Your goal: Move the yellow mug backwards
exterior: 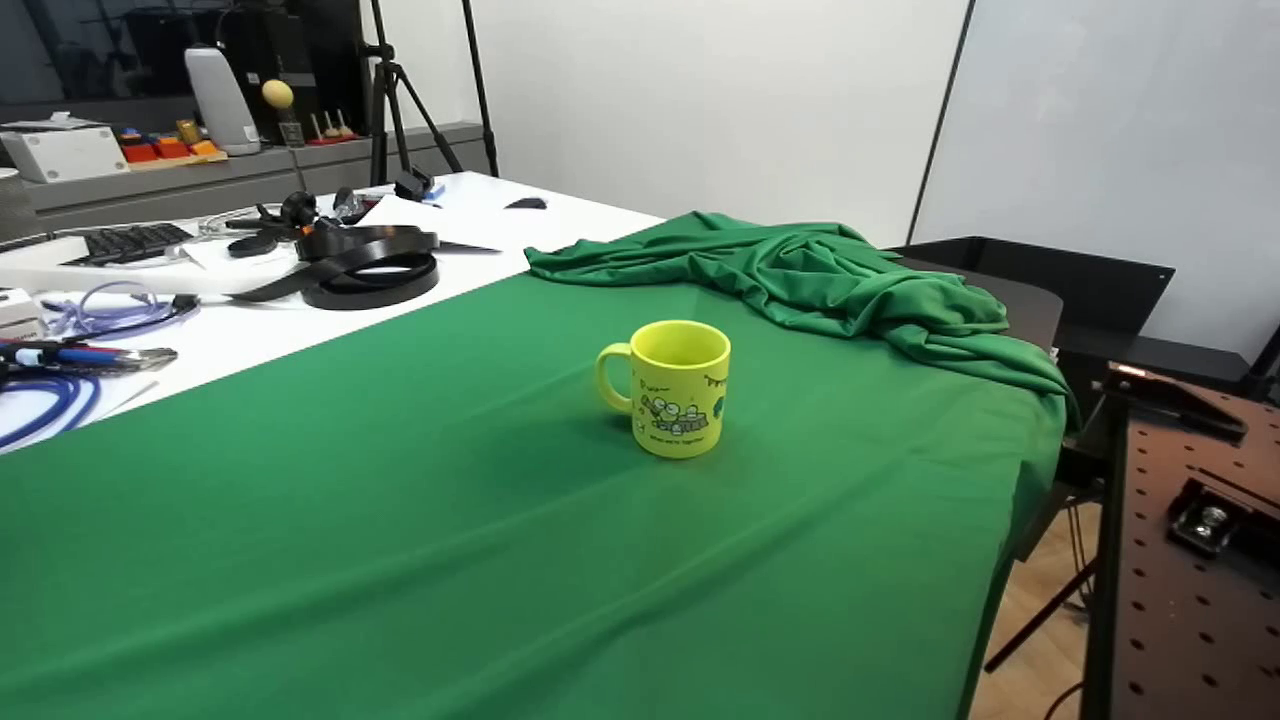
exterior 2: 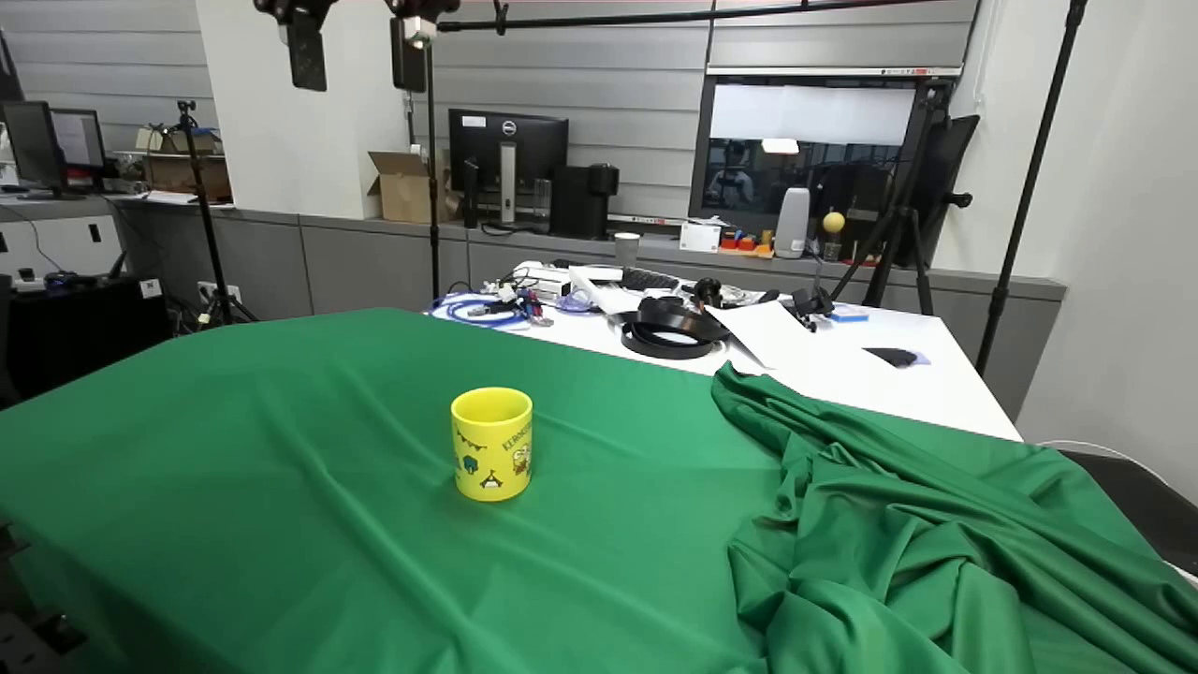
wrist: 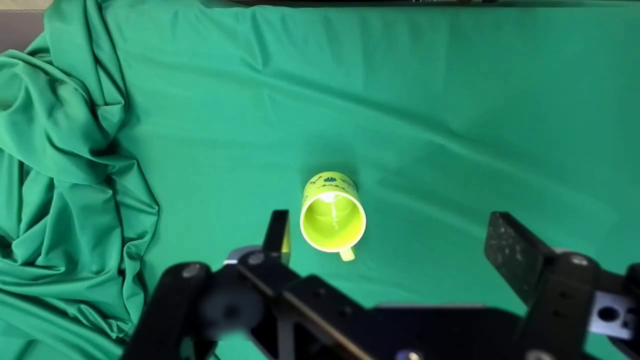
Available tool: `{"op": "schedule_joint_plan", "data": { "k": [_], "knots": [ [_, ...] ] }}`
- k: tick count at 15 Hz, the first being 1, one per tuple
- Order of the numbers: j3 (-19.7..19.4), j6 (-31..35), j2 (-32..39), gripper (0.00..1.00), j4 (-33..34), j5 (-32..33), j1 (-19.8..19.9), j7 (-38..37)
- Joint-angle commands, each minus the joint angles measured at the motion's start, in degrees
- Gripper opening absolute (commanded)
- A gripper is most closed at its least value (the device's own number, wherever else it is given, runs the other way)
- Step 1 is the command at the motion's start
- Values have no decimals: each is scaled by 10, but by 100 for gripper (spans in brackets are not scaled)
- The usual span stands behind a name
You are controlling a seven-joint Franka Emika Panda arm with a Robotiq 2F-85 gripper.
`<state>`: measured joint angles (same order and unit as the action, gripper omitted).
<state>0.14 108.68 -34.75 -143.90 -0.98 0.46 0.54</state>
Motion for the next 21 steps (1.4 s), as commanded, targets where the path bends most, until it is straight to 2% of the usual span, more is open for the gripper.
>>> {"op": "schedule_joint_plan", "data": {
  "k": [1, 4, 9, 16, 19, 20, 21],
  "knots": [
    [-1, 15, 7, 100, 1, 5, -1, 1],
    [6, 64, 37, 100, 2, 28, 5, -3],
    [7, 188, 129, 100, 1, 63, 7, -5],
    [9, 221, 262, 100, 11, 91, -3, 36],
    [12, 261, 297, 100, 5, 114, -5, 38],
    [13, 276, 306, 100, 4, 124, -3, 18],
    [9, 259, 287, 100, -5, 103, -6, 38]
  ]
}}
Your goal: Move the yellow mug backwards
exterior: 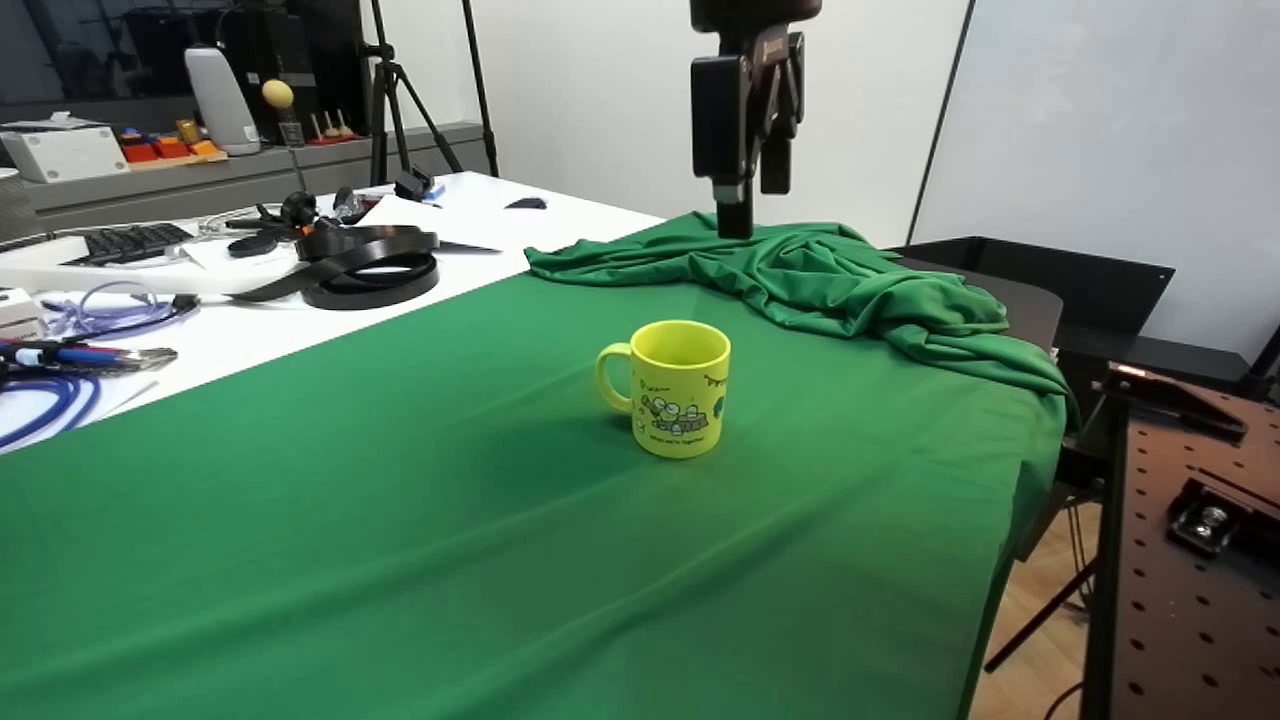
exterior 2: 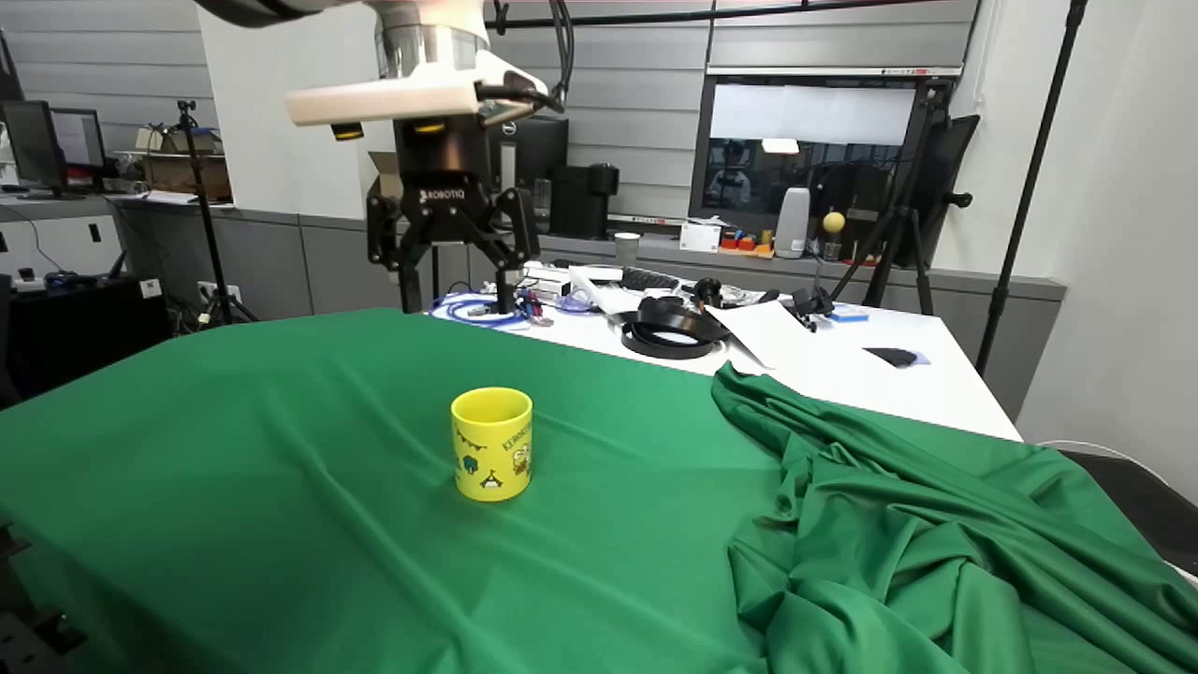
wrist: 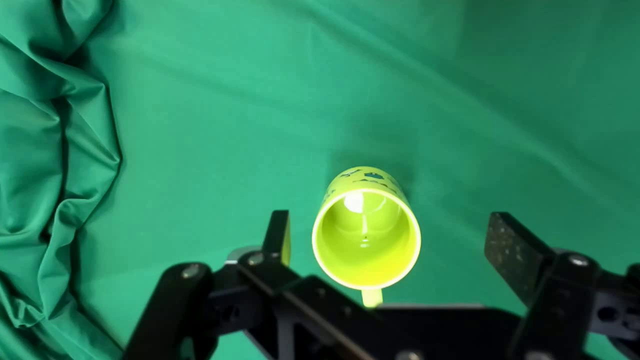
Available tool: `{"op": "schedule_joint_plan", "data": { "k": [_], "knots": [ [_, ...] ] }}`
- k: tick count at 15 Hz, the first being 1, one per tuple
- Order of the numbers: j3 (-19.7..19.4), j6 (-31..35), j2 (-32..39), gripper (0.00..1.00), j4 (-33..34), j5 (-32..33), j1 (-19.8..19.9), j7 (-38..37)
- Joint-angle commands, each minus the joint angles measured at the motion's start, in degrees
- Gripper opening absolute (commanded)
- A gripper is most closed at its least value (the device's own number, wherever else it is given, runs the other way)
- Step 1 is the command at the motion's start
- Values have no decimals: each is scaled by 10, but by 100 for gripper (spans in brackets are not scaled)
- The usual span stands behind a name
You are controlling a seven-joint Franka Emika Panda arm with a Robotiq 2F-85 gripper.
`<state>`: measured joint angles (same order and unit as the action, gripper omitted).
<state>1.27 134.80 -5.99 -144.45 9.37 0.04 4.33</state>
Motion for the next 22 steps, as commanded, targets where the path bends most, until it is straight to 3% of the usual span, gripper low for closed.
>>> {"op": "schedule_joint_plan", "data": {
  "k": [1, 7, 11, 15, 22],
  "knots": [
    [-2, 9, 9, 100, 1, 5, -2, -1],
    [-1, 50, 39, 100, 0, -5, -6, 10],
    [1, 144, 82, 100, -7, -37, -11, 2],
    [-3, 228, 130, 100, -2, -22, -11, -22],
    [-7, 259, 180, 100, 7, -23, -17, -20]
  ]
}}
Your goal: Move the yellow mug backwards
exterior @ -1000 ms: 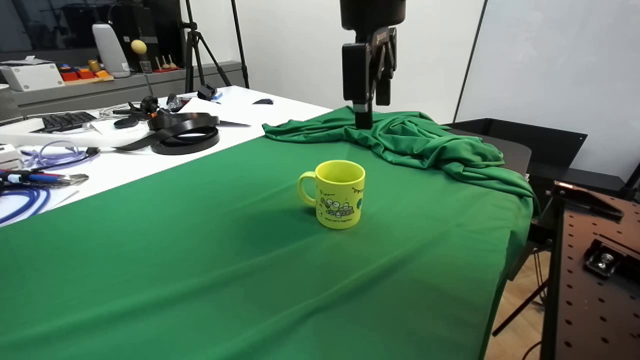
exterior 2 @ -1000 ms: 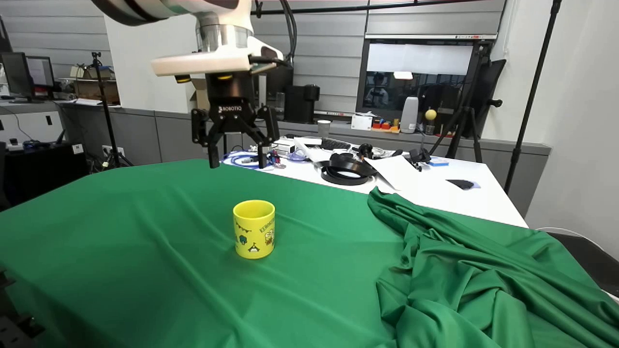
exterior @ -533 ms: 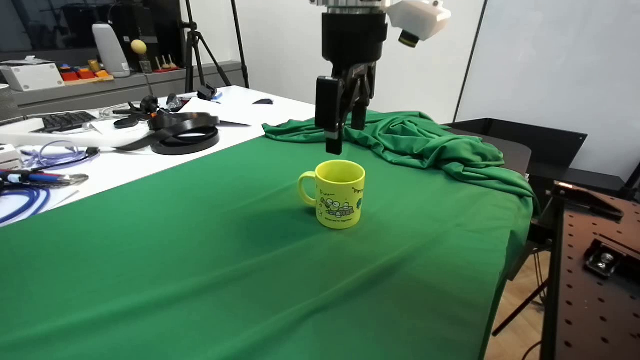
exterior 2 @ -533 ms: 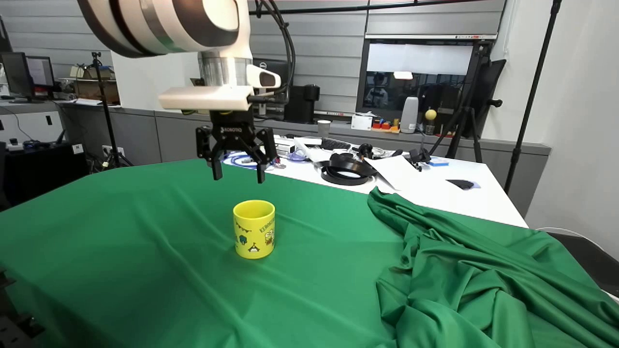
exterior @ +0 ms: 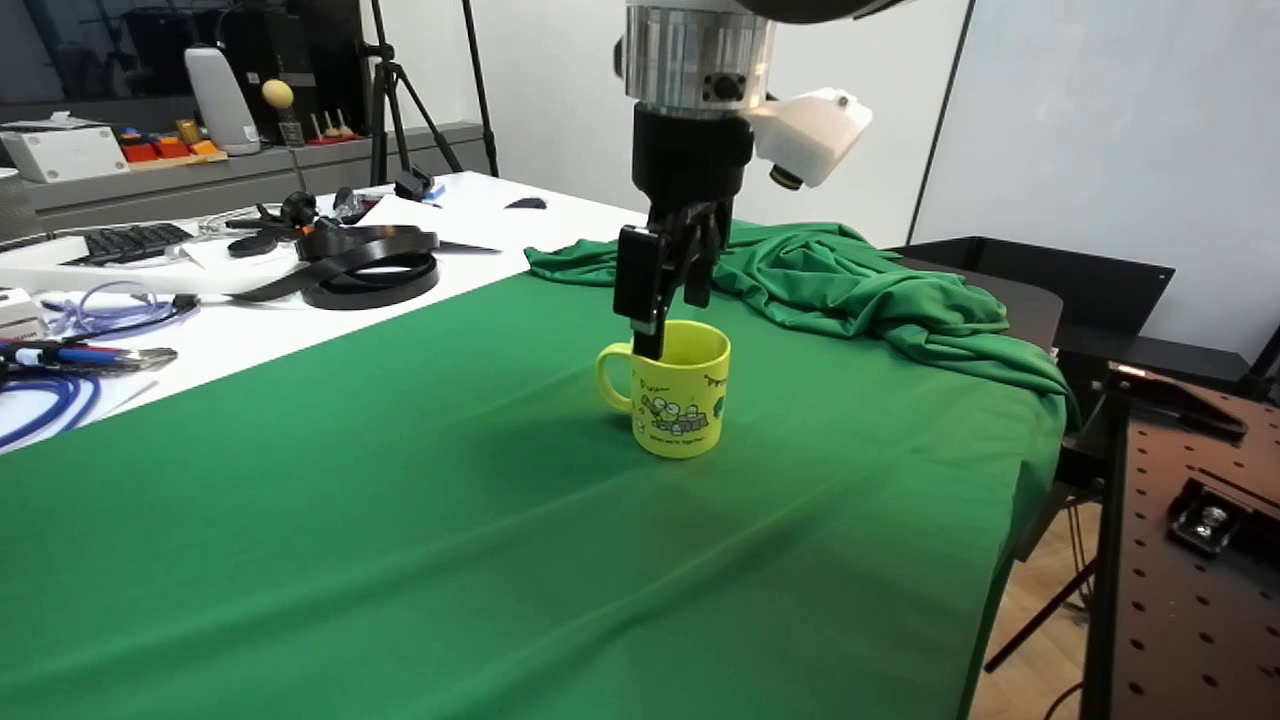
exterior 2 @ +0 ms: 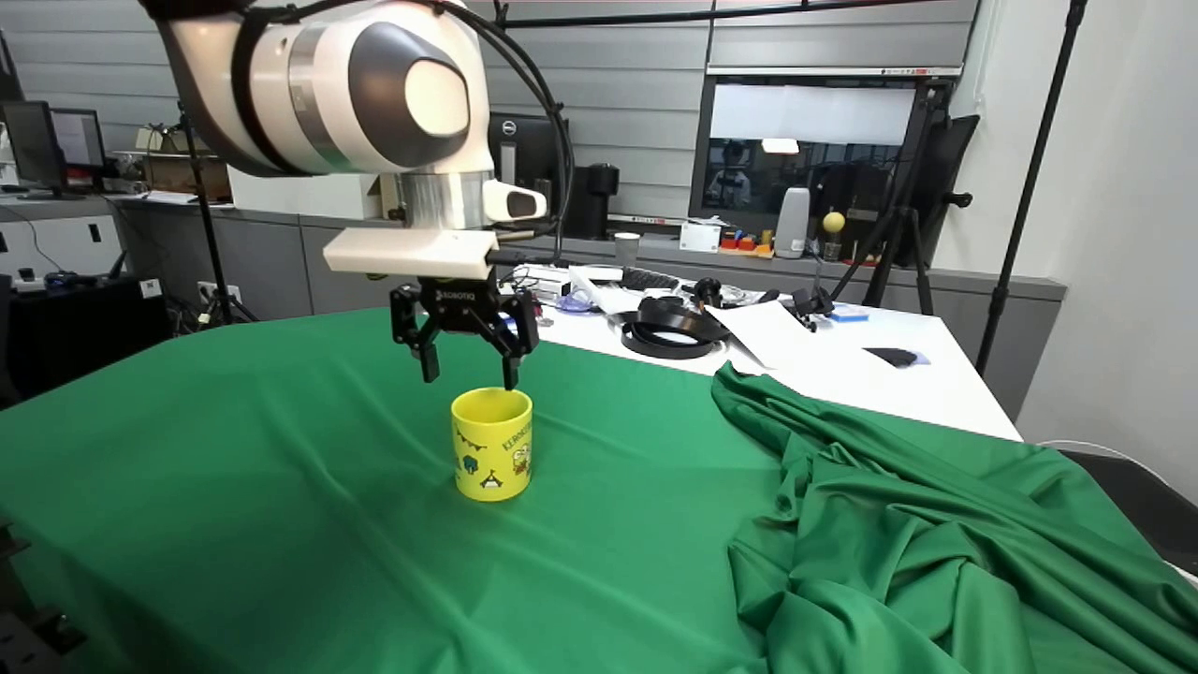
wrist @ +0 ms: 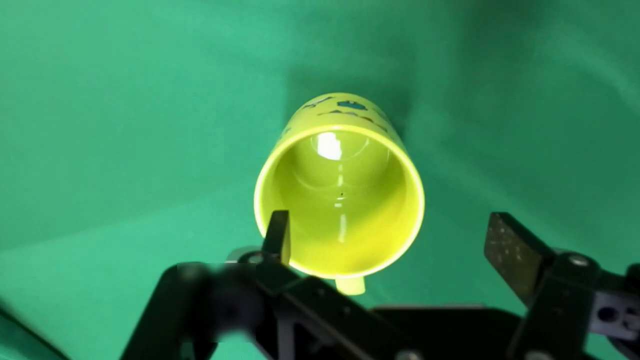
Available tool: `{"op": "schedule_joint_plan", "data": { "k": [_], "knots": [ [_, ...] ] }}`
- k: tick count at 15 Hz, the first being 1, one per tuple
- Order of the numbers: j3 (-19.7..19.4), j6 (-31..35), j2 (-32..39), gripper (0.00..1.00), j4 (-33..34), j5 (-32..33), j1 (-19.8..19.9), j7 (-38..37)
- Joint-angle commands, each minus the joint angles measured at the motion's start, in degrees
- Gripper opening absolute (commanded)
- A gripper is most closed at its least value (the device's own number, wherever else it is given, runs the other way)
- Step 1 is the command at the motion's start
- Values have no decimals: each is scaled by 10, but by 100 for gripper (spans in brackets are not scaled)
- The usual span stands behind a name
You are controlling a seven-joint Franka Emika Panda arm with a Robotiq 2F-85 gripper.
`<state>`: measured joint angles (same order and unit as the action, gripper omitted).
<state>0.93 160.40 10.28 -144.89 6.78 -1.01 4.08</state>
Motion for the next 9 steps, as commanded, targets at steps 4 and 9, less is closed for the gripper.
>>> {"op": "schedule_joint_plan", "data": {
  "k": [4, 9],
  "knots": [
    [-13, 0, 37, 100, 16, 18, -12, -26],
    [-26, -9, 71, 53, 35, 31, -19, -27]
  ]
}}
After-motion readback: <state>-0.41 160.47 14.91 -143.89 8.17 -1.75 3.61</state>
